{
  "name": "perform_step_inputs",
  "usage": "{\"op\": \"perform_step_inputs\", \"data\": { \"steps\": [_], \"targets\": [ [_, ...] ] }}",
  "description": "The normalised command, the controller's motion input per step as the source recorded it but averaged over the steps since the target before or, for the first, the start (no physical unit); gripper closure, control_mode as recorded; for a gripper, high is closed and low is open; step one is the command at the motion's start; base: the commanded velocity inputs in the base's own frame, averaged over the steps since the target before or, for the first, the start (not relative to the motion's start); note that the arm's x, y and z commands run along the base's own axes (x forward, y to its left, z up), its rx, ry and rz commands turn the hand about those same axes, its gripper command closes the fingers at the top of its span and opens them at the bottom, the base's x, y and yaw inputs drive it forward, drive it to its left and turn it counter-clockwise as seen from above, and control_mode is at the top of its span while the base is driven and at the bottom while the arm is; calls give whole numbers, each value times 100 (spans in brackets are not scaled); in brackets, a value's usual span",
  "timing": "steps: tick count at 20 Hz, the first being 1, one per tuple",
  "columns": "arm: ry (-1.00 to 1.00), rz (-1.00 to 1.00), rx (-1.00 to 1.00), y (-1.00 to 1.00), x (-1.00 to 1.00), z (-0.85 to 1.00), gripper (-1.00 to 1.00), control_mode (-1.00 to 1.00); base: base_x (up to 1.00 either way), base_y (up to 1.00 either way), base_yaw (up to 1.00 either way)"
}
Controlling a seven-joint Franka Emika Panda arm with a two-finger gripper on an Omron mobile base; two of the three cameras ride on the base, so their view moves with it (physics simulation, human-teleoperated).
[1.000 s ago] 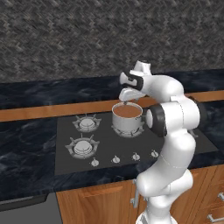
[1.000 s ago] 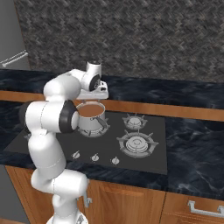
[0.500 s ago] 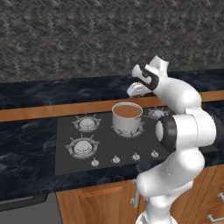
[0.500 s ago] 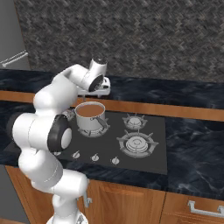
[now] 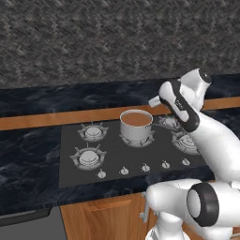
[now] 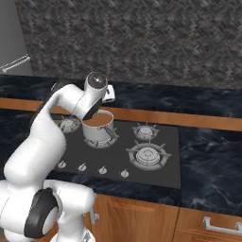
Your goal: Pick up the sugar cube(s) and place them in the saucepan with hot chocolate.
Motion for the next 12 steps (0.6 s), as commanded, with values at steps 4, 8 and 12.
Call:
{"op": "perform_step_inputs", "data": {
  "steps": [4, 8, 12],
  "targets": [
    [-10, -18, -13, 31, -78, 100, -100, -100, 0, 0, 0],
    [5, -13, -16, 32, -75, 100, -100, -100, 0, 0, 0],
    [26, -8, -12, 3, -91, 57, -100, -100, 0, 0, 0]
  ]
}}
